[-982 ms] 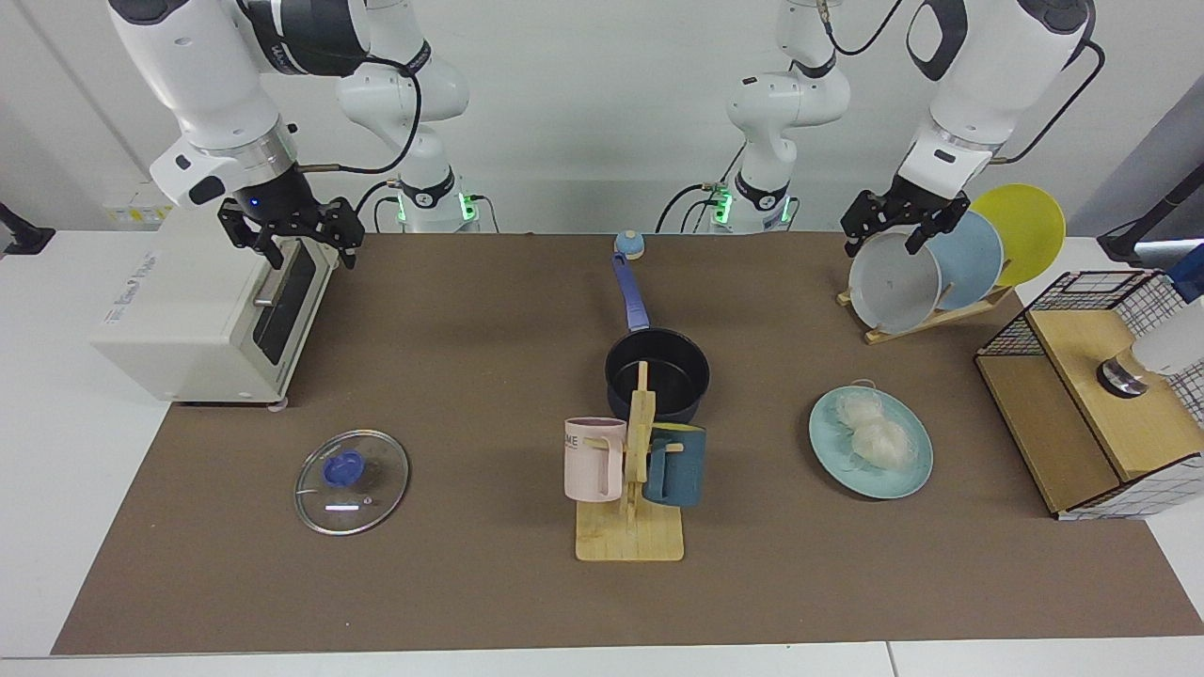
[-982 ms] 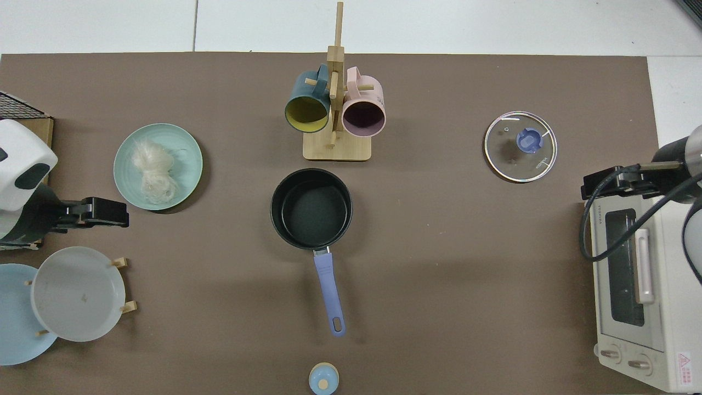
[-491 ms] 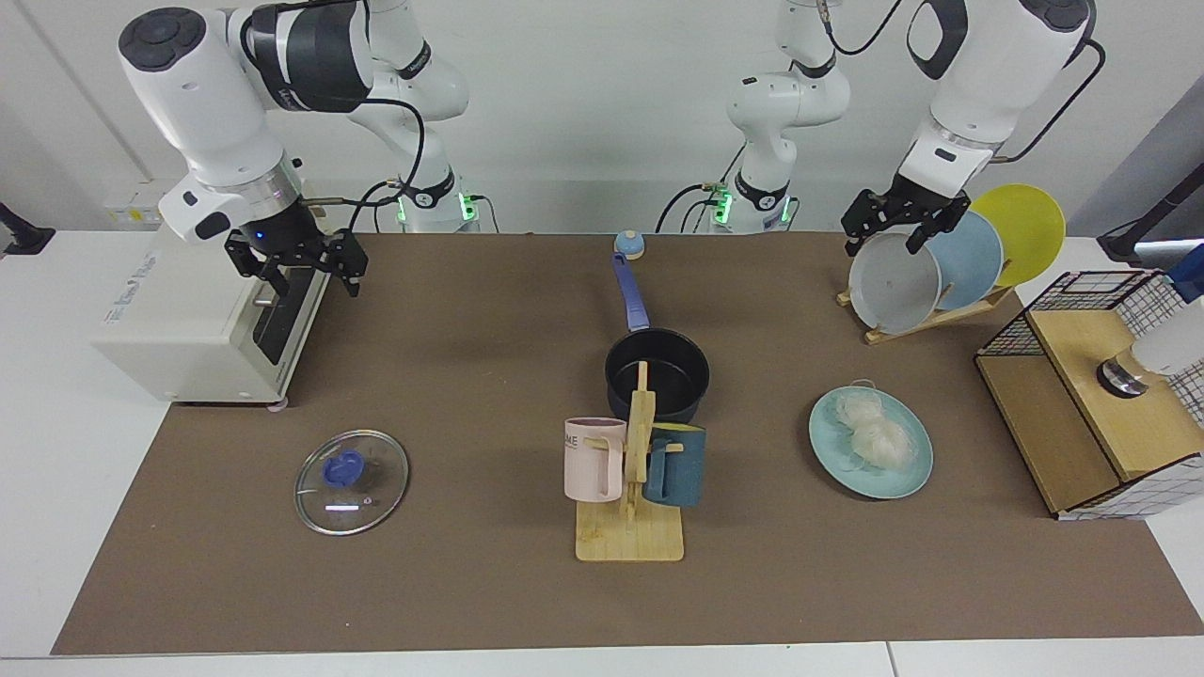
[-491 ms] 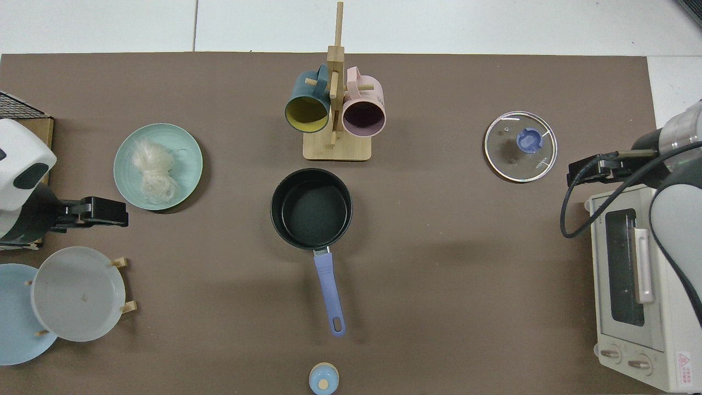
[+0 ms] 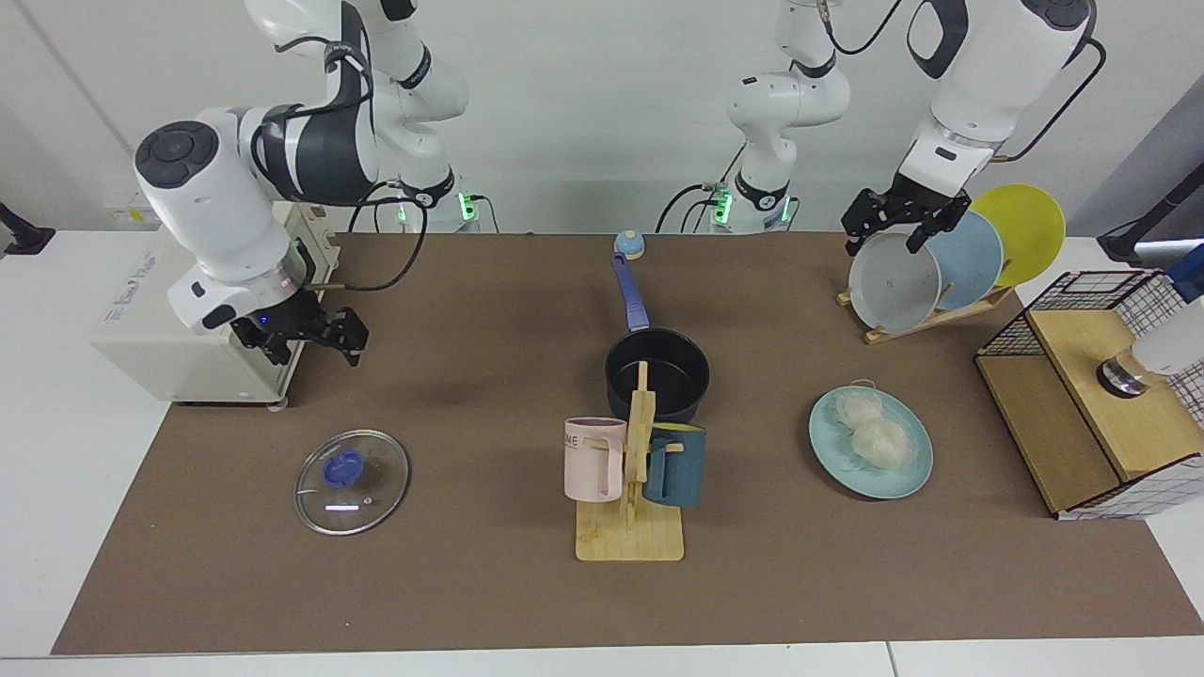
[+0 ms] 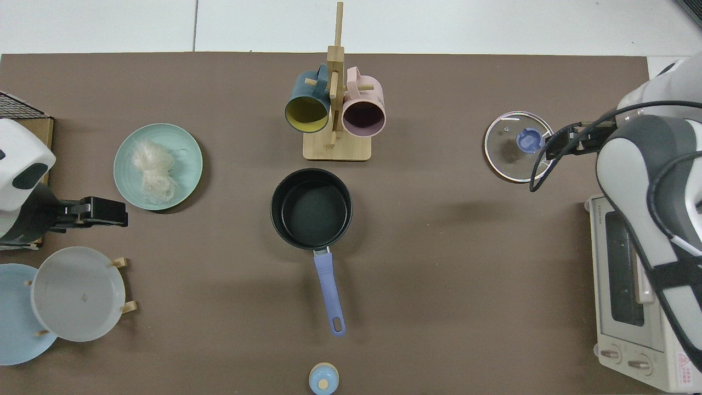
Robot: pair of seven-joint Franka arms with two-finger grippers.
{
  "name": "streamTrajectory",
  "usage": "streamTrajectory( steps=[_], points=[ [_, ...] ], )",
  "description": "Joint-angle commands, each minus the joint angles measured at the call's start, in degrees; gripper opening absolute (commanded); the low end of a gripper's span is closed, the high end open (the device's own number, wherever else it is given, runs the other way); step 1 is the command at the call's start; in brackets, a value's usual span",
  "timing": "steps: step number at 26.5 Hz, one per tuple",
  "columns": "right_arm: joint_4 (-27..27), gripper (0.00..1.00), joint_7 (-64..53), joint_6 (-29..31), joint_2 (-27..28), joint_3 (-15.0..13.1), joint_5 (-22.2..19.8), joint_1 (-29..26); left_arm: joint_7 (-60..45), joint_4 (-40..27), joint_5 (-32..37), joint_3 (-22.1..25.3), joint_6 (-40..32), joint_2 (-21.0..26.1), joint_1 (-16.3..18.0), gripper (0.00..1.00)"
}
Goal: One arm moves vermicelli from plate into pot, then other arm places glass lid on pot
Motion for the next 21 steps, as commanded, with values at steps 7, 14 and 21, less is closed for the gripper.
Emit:
streamTrajectory(
  steps=[7,14,21],
  points=[
    [2.8,1.0,-1.7,9.3,8.3,0.3,0.9,-0.9,-0.2,0.5,0.1,0.8,0.3,-0.4,-0.5,1.0],
    [3.4,1.0,-5.2,15.6,13.9,0.6,2.7,-3.4,0.5,3.2,0.1,1.3,4.0,3.9,0.1,1.0],
    [4.7,1.0,-5.4,16.9,15.9,0.6,3.2,-2.9,0.5,9.9,0.4,4.1,7.2,14.2,0.3,1.0]
  ],
)
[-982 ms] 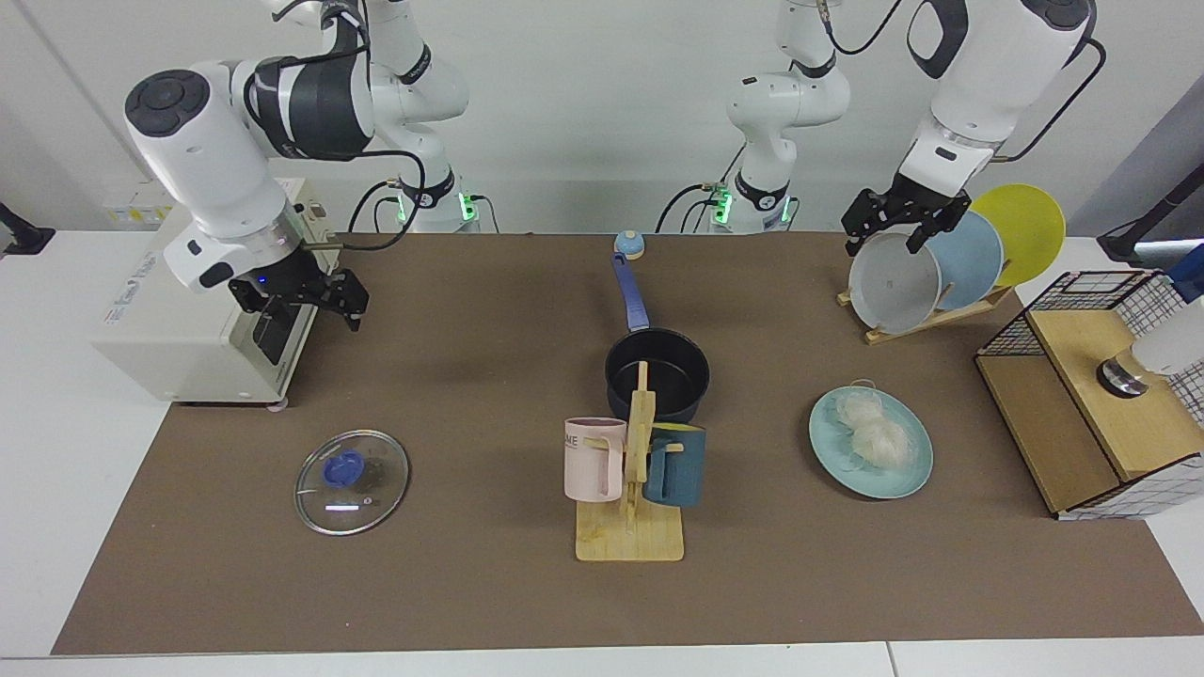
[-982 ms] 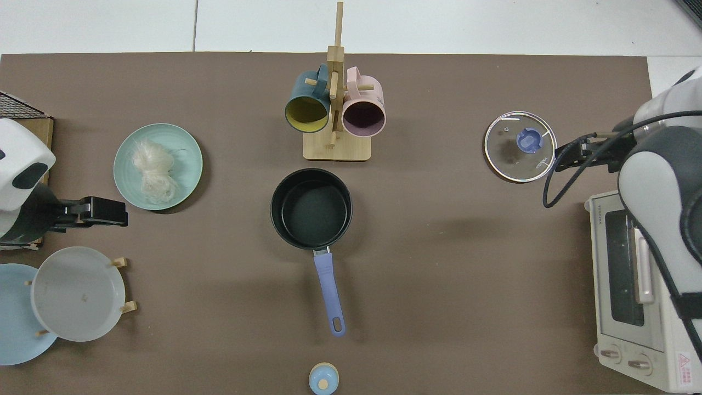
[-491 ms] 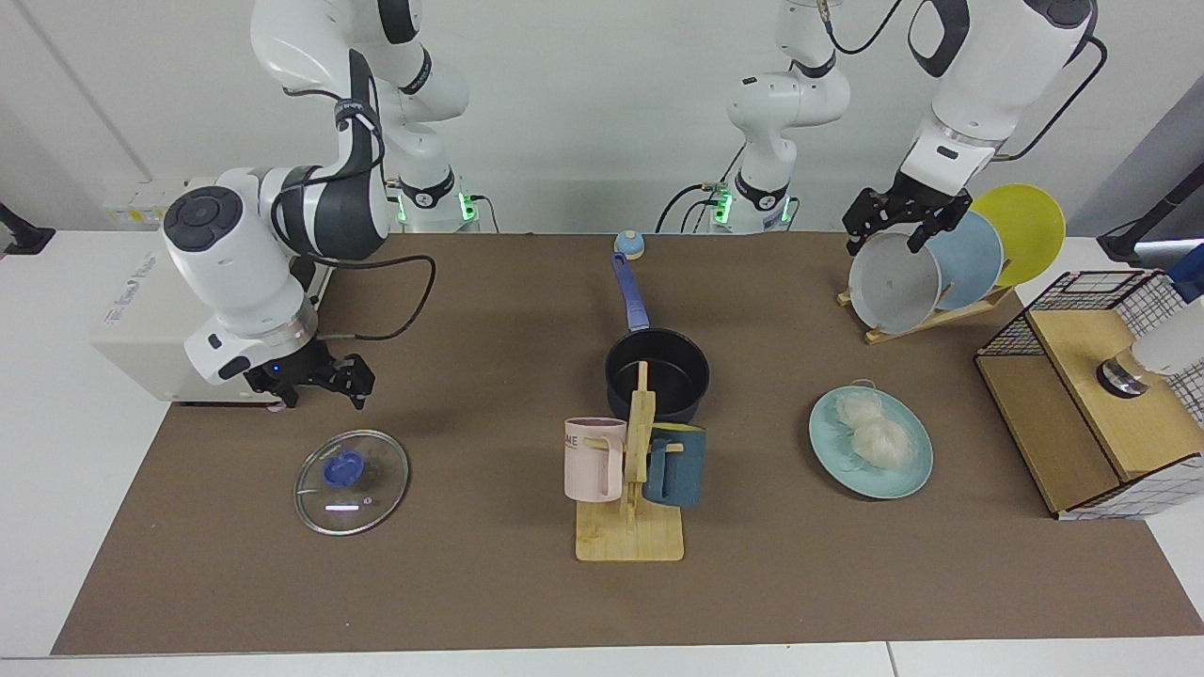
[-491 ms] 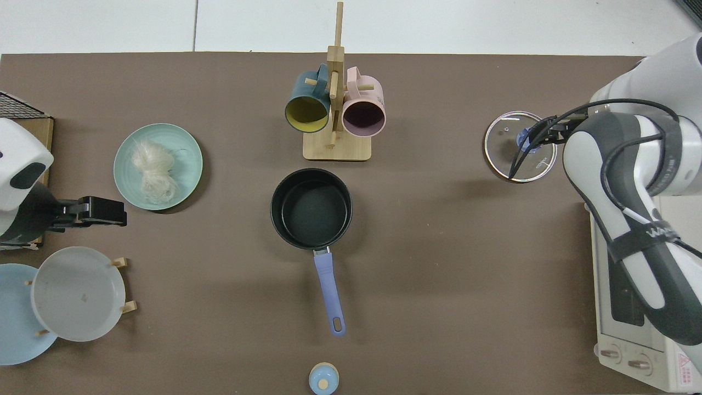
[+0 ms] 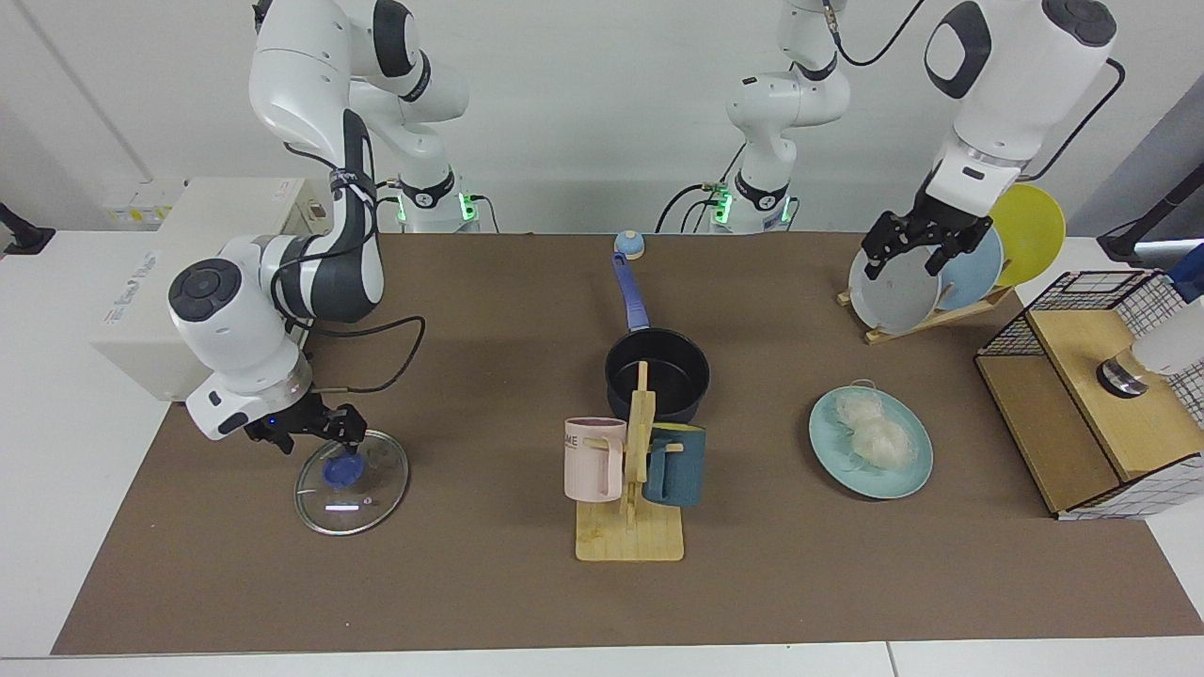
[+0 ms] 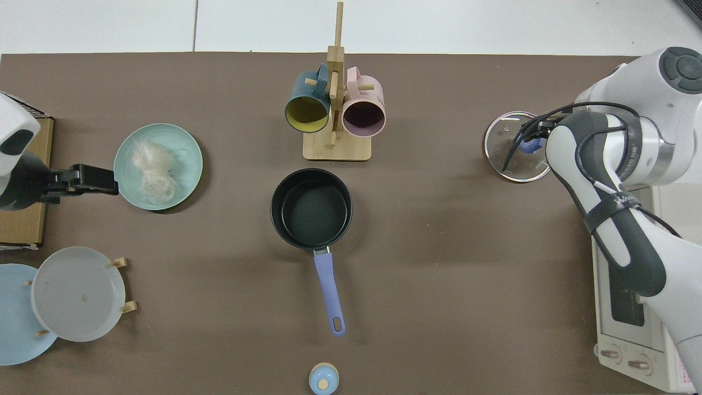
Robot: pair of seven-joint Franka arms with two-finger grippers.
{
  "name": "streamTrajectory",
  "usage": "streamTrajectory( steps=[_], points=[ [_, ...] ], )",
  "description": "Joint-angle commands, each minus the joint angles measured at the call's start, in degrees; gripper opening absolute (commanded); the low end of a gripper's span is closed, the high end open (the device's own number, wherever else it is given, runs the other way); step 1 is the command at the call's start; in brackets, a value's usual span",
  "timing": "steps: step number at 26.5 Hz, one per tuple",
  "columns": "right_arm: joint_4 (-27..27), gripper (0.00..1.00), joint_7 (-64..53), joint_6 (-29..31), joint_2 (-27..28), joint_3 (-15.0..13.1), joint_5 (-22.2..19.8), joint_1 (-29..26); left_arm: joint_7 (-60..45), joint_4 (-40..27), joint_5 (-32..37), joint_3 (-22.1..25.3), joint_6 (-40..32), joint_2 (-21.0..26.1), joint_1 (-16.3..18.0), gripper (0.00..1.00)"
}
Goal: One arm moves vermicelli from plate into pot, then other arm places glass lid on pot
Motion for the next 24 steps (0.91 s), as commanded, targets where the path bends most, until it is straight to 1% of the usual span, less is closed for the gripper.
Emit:
streamTrajectory(
  steps=[1,4,6,8,10,12,16,19,24],
  points=[
    [3.3,1.0,-1.7,1.1,2.7,0.5,1.3,-0.5,0.5,5.9,0.4,1.8,3.9,8.9,0.1,1.0],
    [6.2,1.0,-1.7,1.1,4.8,0.6,1.3,-0.4,-0.4,5.9,0.3,1.8,8.5,12.3,0.3,1.0],
    [7.5,1.0,-1.5,1.1,5.9,0.6,1.4,-0.2,-1.6,6.0,0.2,1.9,9.9,13.3,0.5,1.0],
    [8.7,1.0,-1.4,1.1,7.0,0.6,2.0,0.0,-4.7,6.8,0.2,1.9,10.4,15.5,0.7,1.0],
    [9.3,1.0,-1.4,1.3,7.9,0.6,2.2,0.1,-9.2,9.0,0.6,2.0,11.4,18.7,0.5,1.0],
    [9.3,1.0,-1.4,2.3,8.5,0.6,2.2,0.2,-12.2,9.9,1.7,2.0,12.8,21.4,0.6,1.0],
    [8.8,1.0,-1.4,3.6,9.2,0.6,2.2,0.2,-16.8,9.6,1.9,2.1,15.7,23.3,0.9,1.0],
    [8.4,1.0,-1.4,4.2,9.4,0.6,2.3,0.3,-20.0,9.4,3.4,2.1,18.5,25.8,0.7,1.0],
    [7.5,1.0,-1.6,4.9,9.7,0.6,2.3,0.5,-22.1,6.6,3.8,2.0,21.6,27.2,0.3,1.0]
  ],
)
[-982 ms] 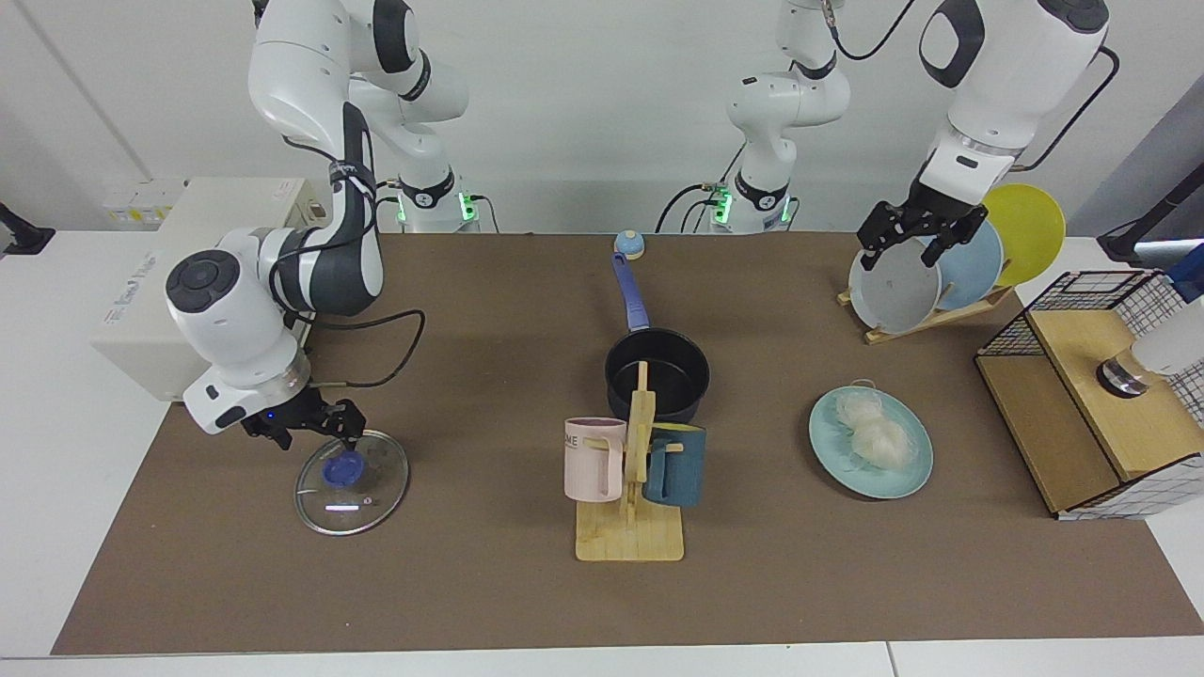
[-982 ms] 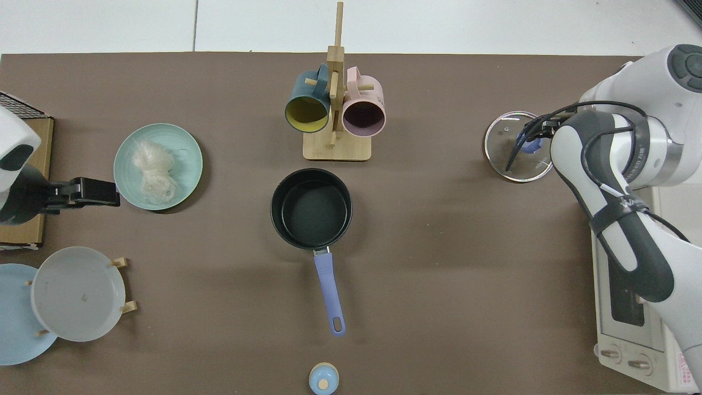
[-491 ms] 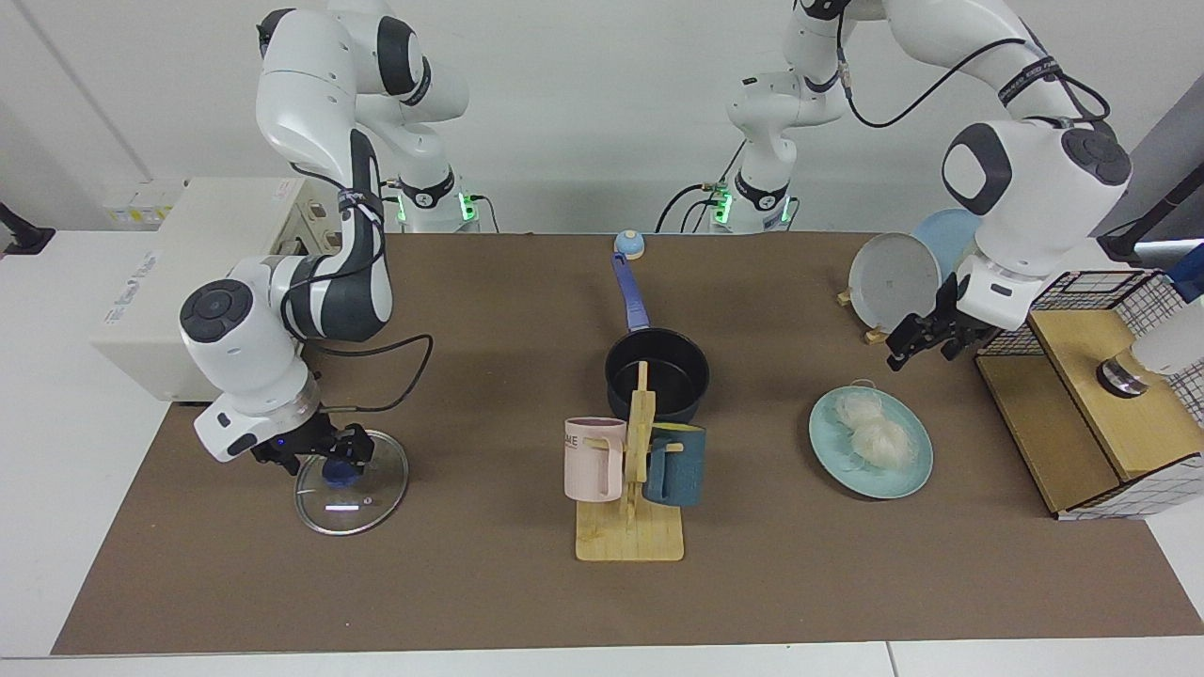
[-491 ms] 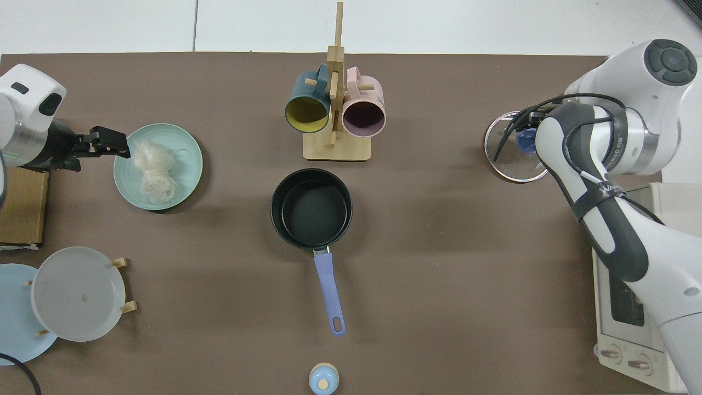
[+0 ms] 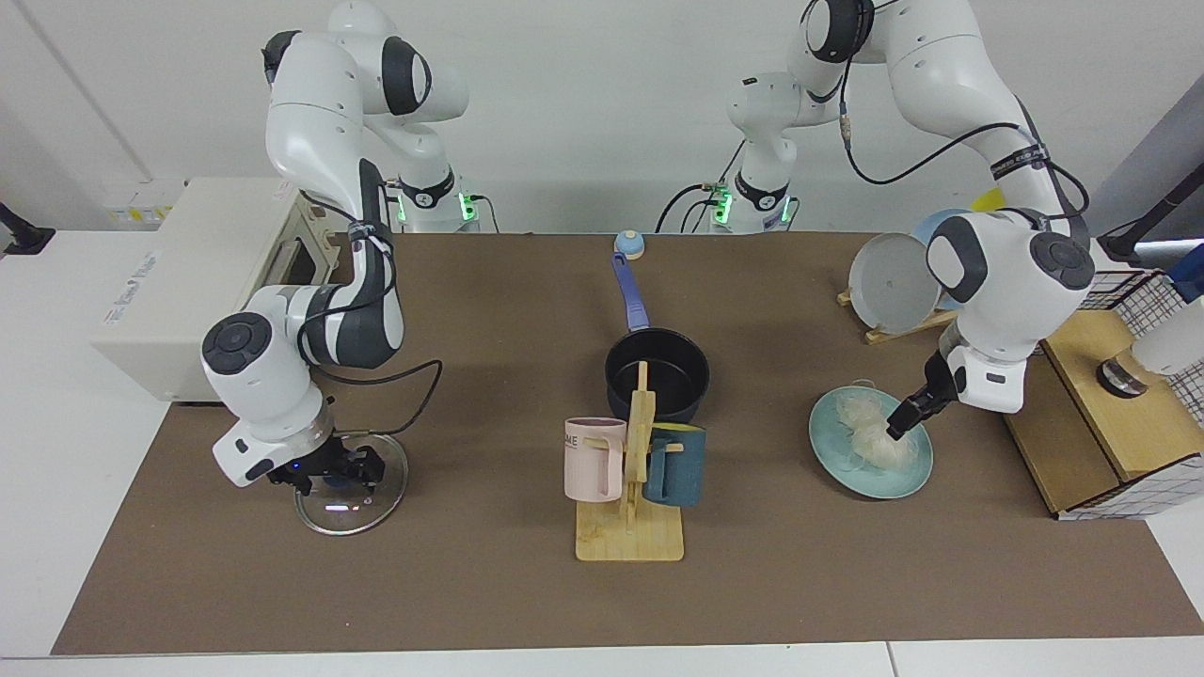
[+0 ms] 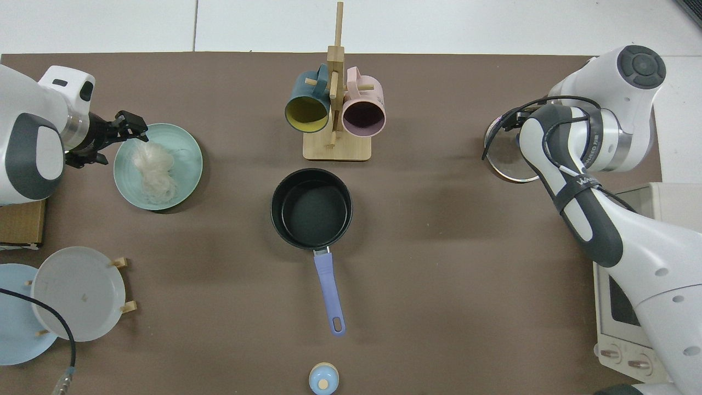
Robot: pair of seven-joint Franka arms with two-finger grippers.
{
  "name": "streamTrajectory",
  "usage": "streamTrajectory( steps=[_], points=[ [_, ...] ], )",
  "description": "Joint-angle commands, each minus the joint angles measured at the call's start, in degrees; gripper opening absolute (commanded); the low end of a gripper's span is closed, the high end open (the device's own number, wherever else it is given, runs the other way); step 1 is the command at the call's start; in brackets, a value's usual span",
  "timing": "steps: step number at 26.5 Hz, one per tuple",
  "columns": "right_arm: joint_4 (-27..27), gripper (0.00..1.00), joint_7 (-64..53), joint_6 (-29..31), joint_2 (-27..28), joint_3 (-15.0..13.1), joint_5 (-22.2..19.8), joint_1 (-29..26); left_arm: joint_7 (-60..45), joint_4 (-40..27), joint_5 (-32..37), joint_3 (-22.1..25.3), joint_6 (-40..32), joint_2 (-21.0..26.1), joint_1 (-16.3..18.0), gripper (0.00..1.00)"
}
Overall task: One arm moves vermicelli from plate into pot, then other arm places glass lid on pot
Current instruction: 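Grasp the white vermicelli on the blue plate with the left gripper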
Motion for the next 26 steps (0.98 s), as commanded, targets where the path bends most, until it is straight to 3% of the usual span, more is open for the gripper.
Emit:
streamTrajectory(
  steps=[1,18,20,23,26],
  points=[
    [-0.2,1.0,-1.6,1.3,0.6,-0.1,1.4,0.3,-4.2,-1.3,1.3,-0.1,3.6,2.0,-0.6,1.0],
    [-2.2,1.0,-1.8,-3.8,-0.6,-0.6,0.0,1.0,4.1,-7.5,2.0,-0.6,8.9,2.6,-1.3,0.97],
    [-2.1,1.0,-1.8,-5.2,-0.8,-0.6,-0.4,1.0,5.8,-6.8,2.0,-0.6,8.7,2.8,-1.0,0.76],
    [-2.1,1.0,-1.7,-6.9,-1.2,-0.7,-1.4,1.1,6.1,-4.9,1.3,-0.6,7.6,3.7,-0.8,0.02],
    [-2.3,0.99,-1.8,-7.8,-1.4,-0.7,-2.0,1.1,5.6,-1.8,1.3,-0.6,3.7,4.9,-0.6,0.0]
  ],
)
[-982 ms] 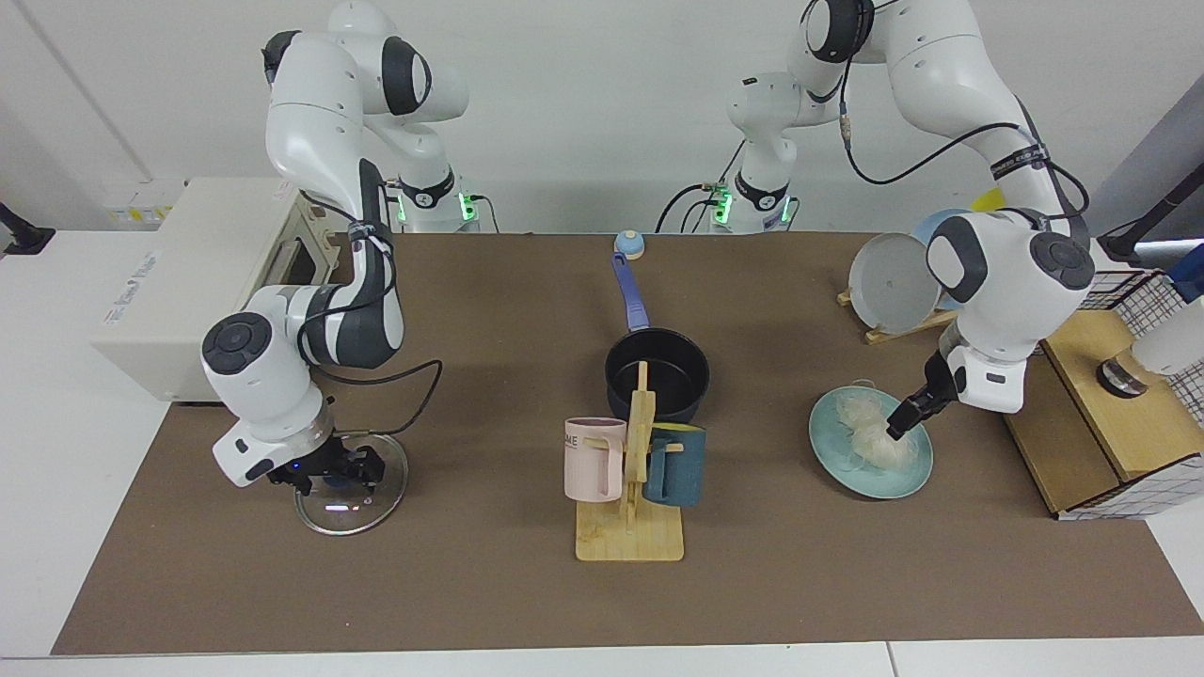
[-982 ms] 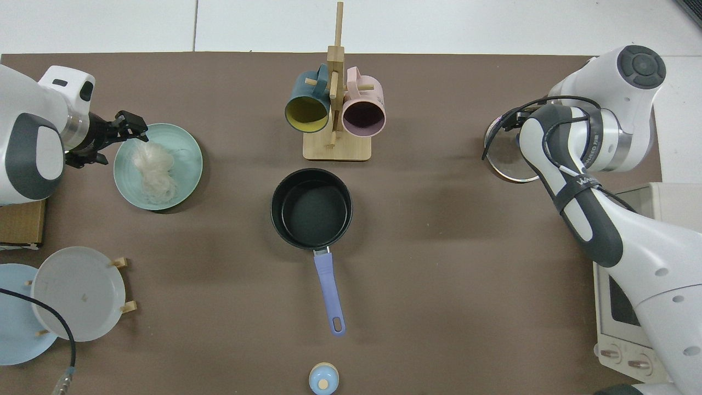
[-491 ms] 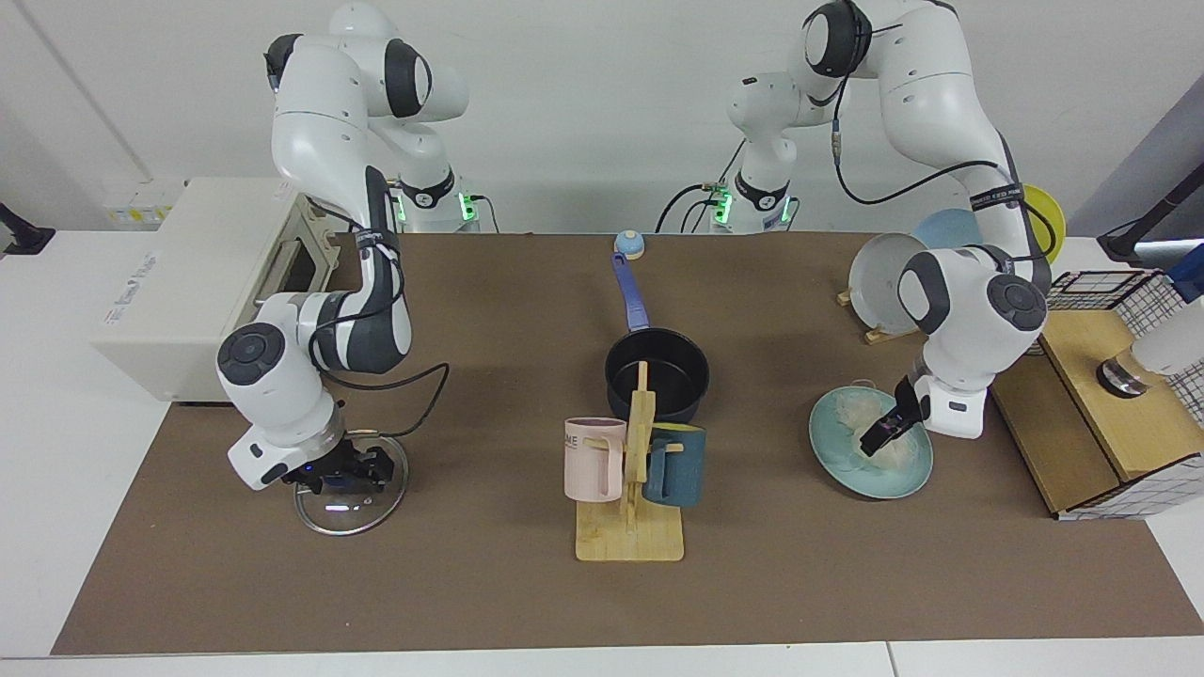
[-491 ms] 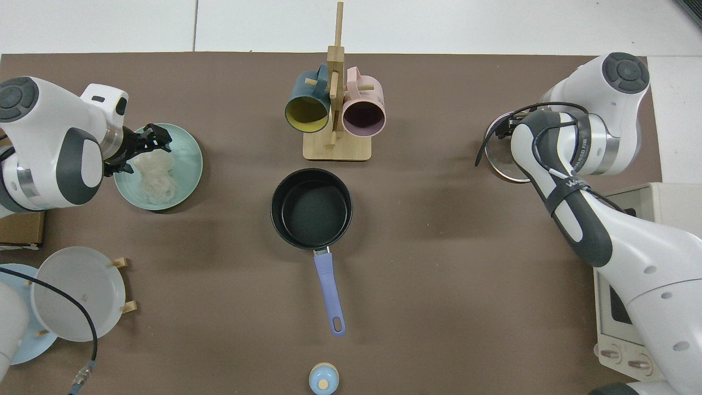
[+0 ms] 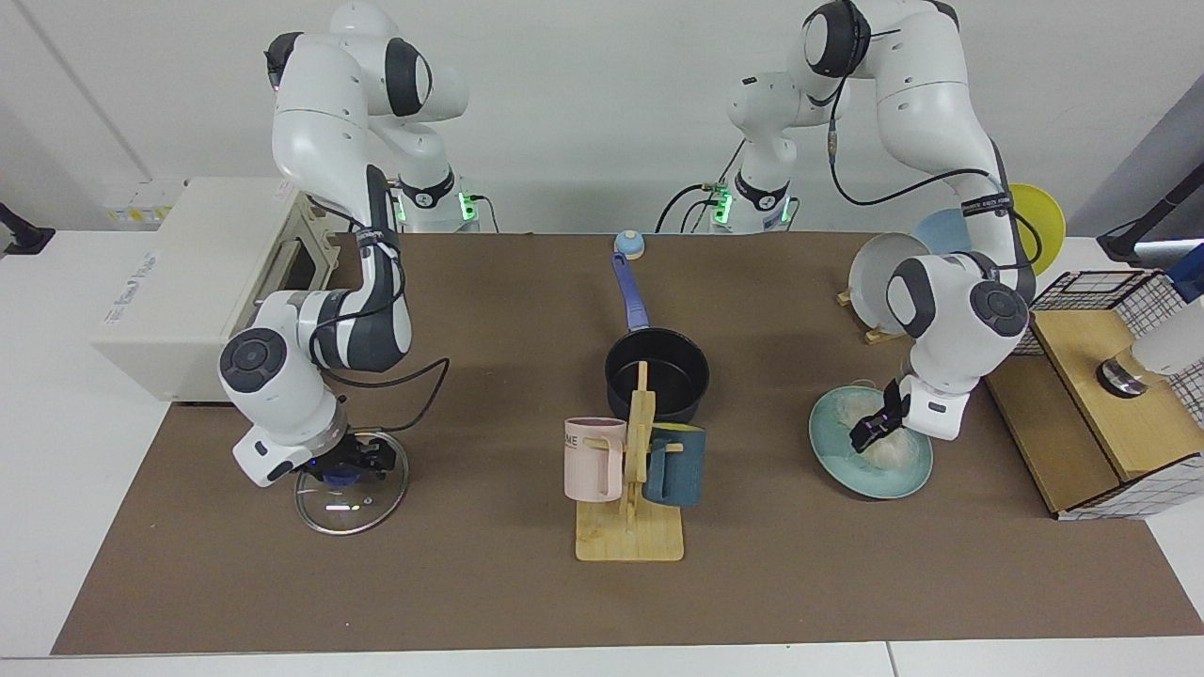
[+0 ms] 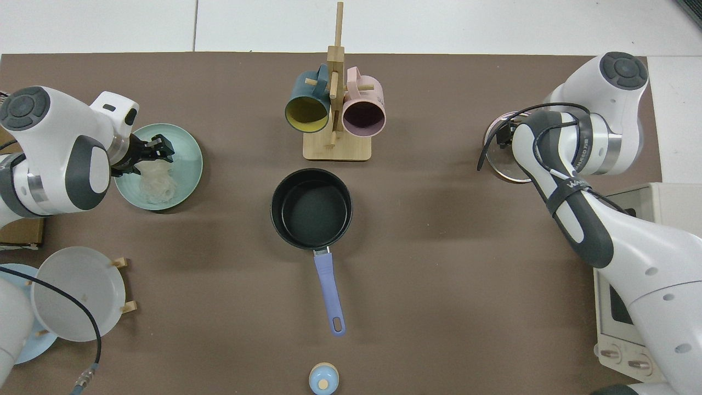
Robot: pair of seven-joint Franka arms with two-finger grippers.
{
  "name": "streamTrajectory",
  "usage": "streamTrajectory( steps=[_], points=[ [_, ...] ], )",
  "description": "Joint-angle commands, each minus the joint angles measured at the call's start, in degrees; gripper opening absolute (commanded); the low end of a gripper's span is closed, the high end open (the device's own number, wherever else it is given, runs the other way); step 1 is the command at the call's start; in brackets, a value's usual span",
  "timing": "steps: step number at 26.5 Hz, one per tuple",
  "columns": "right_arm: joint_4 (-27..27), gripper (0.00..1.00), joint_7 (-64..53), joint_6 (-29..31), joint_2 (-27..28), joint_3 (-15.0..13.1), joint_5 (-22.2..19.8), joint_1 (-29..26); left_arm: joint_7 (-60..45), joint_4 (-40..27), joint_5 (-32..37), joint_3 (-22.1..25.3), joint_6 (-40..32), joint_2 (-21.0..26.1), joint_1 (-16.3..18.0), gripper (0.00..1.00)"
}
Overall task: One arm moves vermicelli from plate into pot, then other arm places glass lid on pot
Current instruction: 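Grasp the white vermicelli on the blue plate with the left gripper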
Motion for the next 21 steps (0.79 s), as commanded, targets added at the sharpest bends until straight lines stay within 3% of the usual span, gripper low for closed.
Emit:
streamTrajectory(
  steps=[1,8,17,19,21],
  points=[
    [-0.9,0.99,-1.6,-2.8,-1.5,-0.2,-1.2,0.2,0.6,4.5,0.4,0.3,-5.1,2.0,0.2,0.0],
    [-0.7,0.98,-1.6,-2.9,-1.5,-0.2,-3.1,0.2,-1.2,8.7,0.4,0.1,-11.1,0.9,-0.2,0.0],
    [-0.5,0.94,-1.6,-2.6,-1.5,-0.1,-3.5,0.1,-10.9,7.9,-1.8,-5.2,-17.7,-9.0,-0.6,0.0],
    [-0.5,0.83,-1.6,-2.6,-1.5,-0.1,-3.5,0.1,-14.3,7.0,-1.8,-7.5,-18.7,-11.0,-0.7,0.0],
    [-0.5,0.53,-1.6,-2.6,-1.5,-0.1,-3.7,0.1,-16.8,5.5,-1.9,-10.3,-19.3,-13.2,-0.7,0.0]
  ],
)
